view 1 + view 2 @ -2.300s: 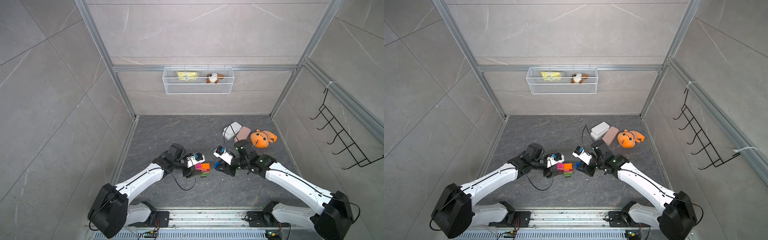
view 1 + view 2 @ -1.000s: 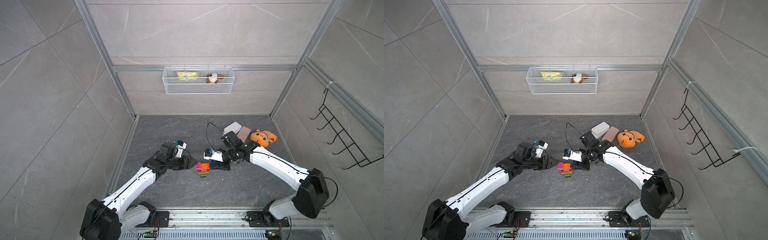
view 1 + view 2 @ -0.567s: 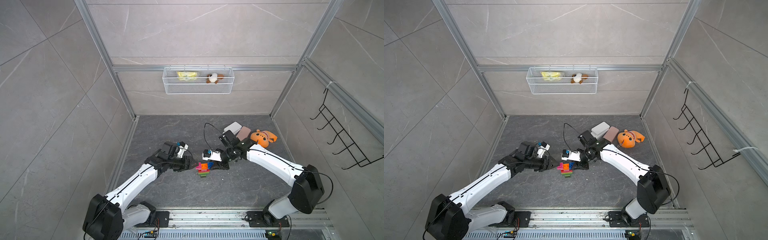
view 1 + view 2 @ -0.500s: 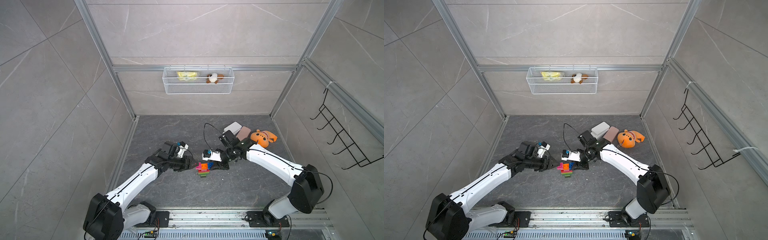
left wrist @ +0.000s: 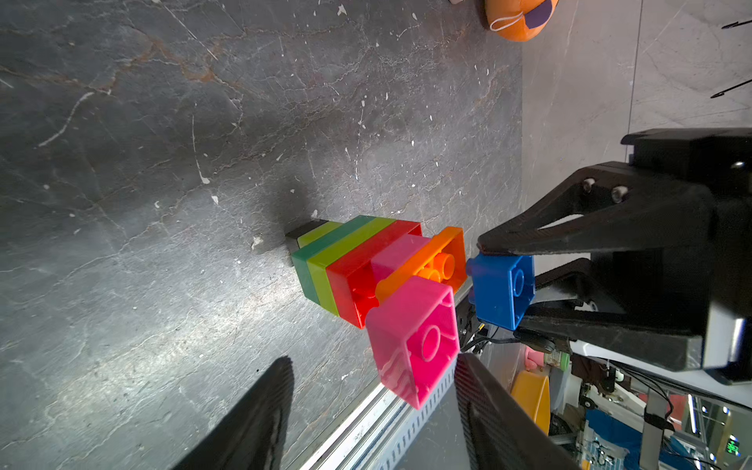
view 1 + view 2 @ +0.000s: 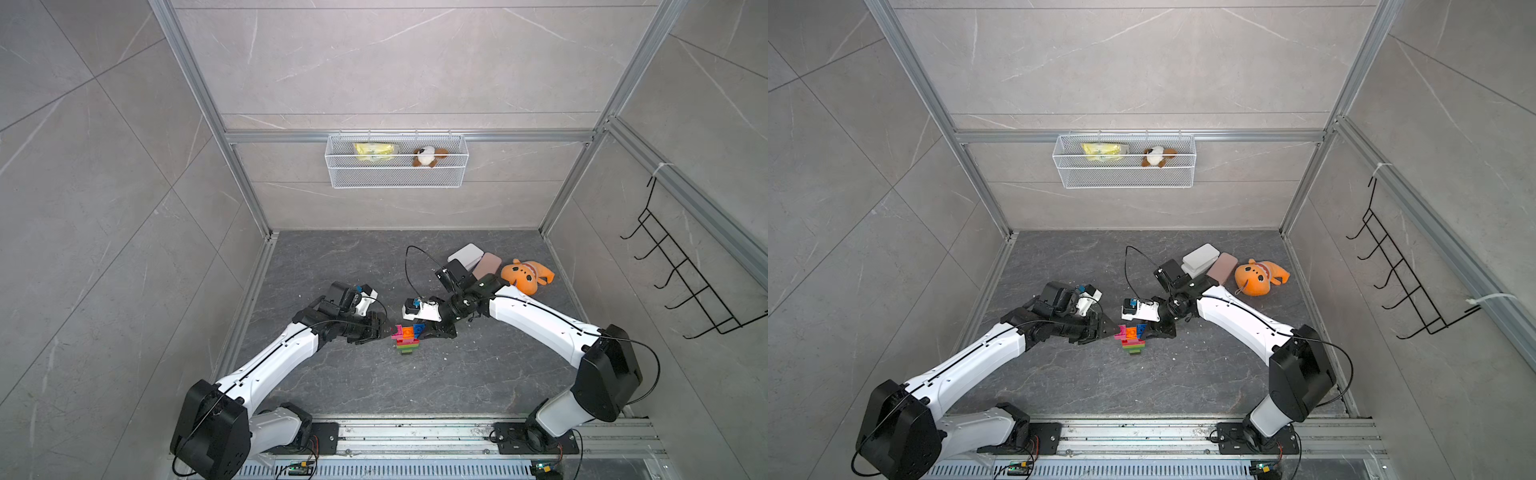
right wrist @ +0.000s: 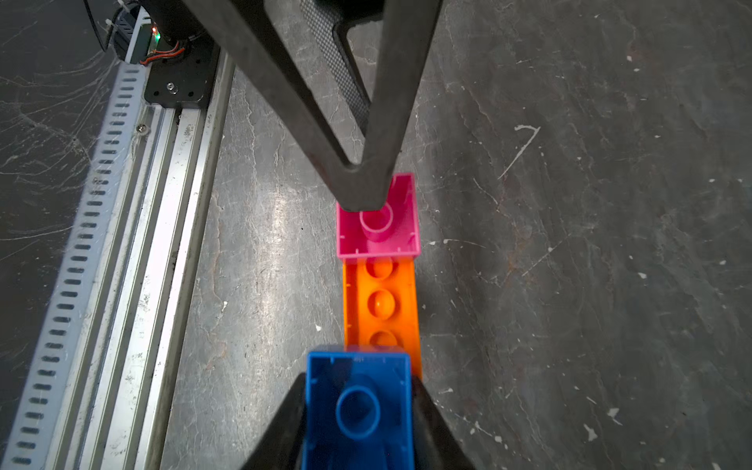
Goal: Assemble a carrot with lego
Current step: Assemble the lego brick with the lego brick.
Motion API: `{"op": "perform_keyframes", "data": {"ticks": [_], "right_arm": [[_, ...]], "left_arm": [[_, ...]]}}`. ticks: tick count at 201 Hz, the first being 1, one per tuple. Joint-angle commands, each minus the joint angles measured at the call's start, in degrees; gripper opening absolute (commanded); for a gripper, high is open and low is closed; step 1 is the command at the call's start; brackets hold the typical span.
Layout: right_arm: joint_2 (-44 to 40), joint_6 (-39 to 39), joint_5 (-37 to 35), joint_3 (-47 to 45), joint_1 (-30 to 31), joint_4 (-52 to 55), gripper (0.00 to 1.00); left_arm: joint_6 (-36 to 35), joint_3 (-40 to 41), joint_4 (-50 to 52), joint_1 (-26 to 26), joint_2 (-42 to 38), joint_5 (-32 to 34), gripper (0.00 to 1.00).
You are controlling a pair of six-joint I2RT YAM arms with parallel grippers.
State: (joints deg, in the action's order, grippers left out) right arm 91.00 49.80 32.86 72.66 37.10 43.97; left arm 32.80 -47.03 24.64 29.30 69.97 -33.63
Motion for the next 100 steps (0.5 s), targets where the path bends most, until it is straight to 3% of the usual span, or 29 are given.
{"op": "perform_keyframes", "data": {"ticks": [1,100], "right_arm": [[1.02,1.17,1.42,1.42,-0.24,1.39,0.19],[1.72,1.61,1.74,1.3,-0.89,1.26,0.19]], "left_arm": [[-1.53,-2.37,0.71,-0.2,0.47,-1.8,0.66],[-1.98,-2.9,1.13,-0.21,1.3,-1.98,0.66]]}}
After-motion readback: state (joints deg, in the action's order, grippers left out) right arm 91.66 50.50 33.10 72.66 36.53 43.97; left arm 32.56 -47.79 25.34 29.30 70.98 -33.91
